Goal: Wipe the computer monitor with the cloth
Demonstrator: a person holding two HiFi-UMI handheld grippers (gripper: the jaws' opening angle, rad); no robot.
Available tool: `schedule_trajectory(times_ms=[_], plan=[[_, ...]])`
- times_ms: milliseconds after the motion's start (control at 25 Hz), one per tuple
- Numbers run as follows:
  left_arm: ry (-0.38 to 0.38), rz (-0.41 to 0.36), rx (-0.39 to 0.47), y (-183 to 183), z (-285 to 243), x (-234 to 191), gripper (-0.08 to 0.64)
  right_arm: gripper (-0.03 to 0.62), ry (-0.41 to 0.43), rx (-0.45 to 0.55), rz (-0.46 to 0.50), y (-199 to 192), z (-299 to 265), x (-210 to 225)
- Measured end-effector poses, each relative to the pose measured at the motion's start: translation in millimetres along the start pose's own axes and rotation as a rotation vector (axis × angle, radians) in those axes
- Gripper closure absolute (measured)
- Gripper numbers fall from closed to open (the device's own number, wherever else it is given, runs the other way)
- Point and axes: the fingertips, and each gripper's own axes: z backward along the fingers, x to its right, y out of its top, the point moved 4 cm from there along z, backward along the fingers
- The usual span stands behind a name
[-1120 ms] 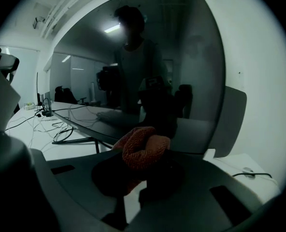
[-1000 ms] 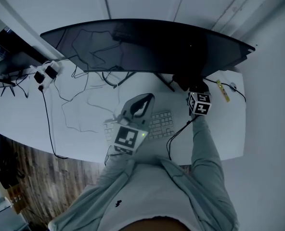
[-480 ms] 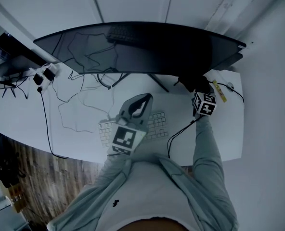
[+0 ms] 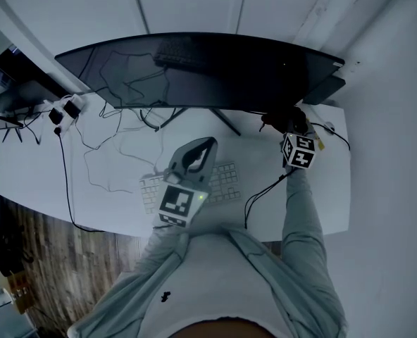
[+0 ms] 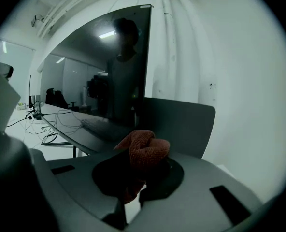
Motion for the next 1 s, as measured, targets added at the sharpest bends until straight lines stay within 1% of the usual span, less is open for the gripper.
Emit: schedule_trajectory(times_ms=[200,400,600,800,1000], plan=[[-0.007,-0.016,0.025,11,10,6,0.540,0.557,-0.010,0.105,0.037,41,22,4],[-0.010,-0.028,0.048,19,20,10,0.540,0.557,-0.014,0.210,0.088,92,43,9],[-0.026,-0.047,0.071,29,28,15,0.540,0.557,-0.030,0.316,0.106,143,69,13],[-0.033,-0.063,0.100,40,33,22,0.540,0.557,-0.054,0.416,0.153,196,91,19],[-0.044,-0.079,0.127,48,35,28,0.540,0.557,-0.079,0.498,0.162,237,109,24]])
